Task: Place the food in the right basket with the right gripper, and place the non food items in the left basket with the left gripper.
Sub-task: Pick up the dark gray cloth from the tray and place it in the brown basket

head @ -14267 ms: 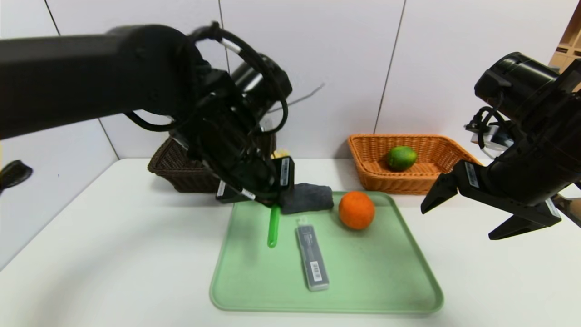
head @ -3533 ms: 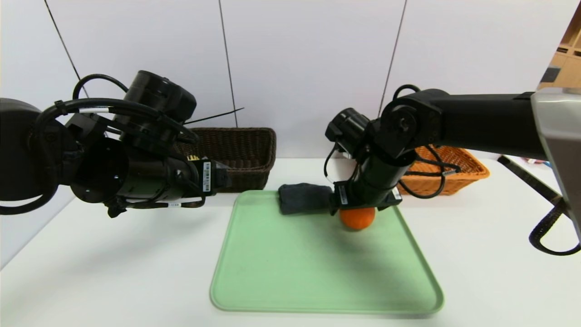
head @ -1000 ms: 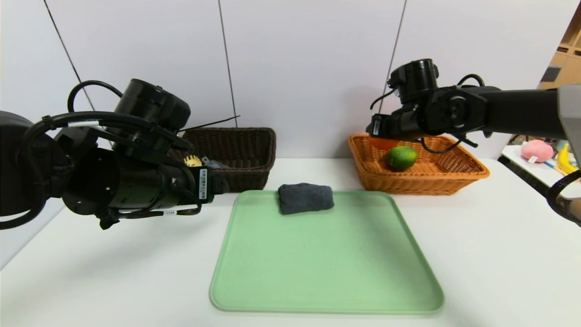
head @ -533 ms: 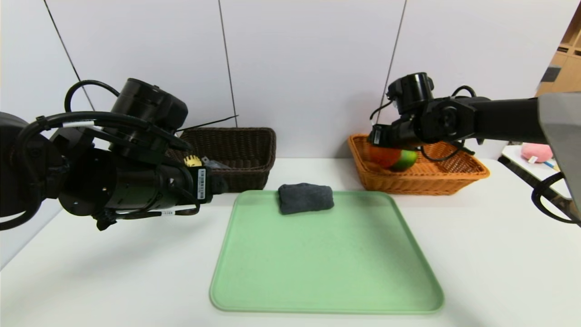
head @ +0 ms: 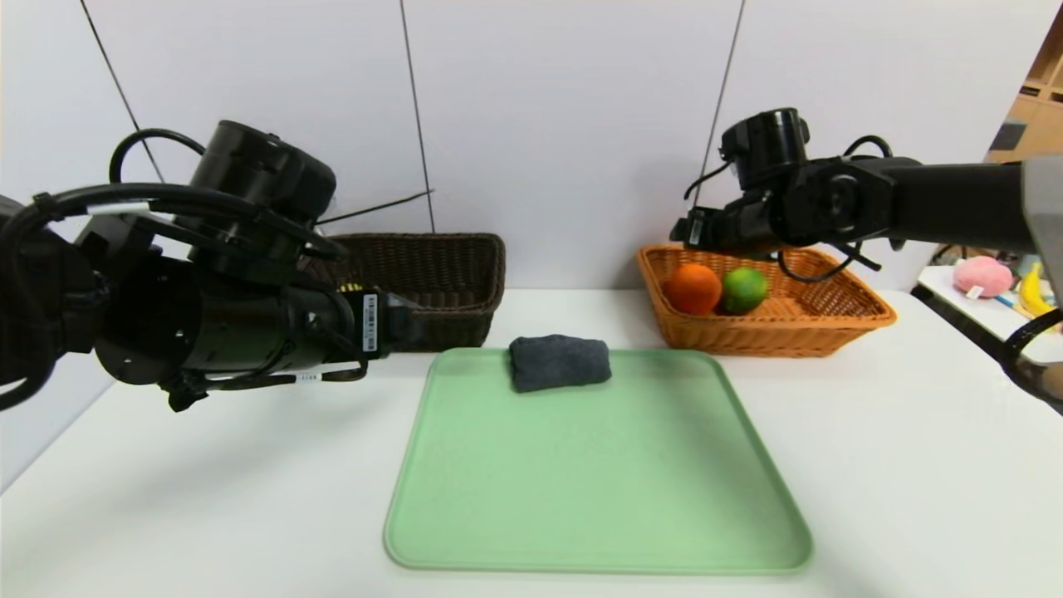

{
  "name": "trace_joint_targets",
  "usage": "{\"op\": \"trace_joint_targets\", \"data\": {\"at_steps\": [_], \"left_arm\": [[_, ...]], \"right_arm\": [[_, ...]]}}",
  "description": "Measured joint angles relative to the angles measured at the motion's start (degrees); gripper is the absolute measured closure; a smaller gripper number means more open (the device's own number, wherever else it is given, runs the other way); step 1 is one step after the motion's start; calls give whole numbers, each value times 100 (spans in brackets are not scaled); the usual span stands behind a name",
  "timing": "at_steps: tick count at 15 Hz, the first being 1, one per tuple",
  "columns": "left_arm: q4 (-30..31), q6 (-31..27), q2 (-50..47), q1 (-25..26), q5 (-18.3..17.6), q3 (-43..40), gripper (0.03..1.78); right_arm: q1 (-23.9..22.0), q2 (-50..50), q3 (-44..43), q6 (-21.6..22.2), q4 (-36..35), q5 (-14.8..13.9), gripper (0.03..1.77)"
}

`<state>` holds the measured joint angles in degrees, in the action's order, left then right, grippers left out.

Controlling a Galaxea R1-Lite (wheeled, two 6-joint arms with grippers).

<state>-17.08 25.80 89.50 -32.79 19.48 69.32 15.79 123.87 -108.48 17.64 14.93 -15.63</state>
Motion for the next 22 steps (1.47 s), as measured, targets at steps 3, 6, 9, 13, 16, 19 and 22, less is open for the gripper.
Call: {"op": "trace_joint_targets", "data": {"at_steps": [3, 6, 9, 13, 16, 19, 22], "left_arm": [[695, -166, -61, -317, -512, 386, 12], [1922, -1080, -41, -375, -1869, 478, 12], [3110, -1960, 335, -367, -2971, 592, 12], [3861, -1513, 1039, -631, -2562, 1357, 12], [3772, -1409, 1297, -824, -1769, 1580, 12], [3739, -1103, 1386, -863, -1458, 1668, 12], [3100, -1346, 1353, -861, -1381, 1707, 12]], "right_arm": [[48, -474, 154, 658, 507, 20, 18], [24, -920, 488, 947, 755, 50, 15], [-11, -1303, 931, 1022, 752, 157, 13], [-44, -1681, 1406, 1058, 711, 246, 12], [-50, -1816, 1477, 1053, 689, 254, 11], [0, -1849, 1488, 1050, 691, 286, 11], [22, -1863, 1488, 1050, 692, 288, 11]]}}
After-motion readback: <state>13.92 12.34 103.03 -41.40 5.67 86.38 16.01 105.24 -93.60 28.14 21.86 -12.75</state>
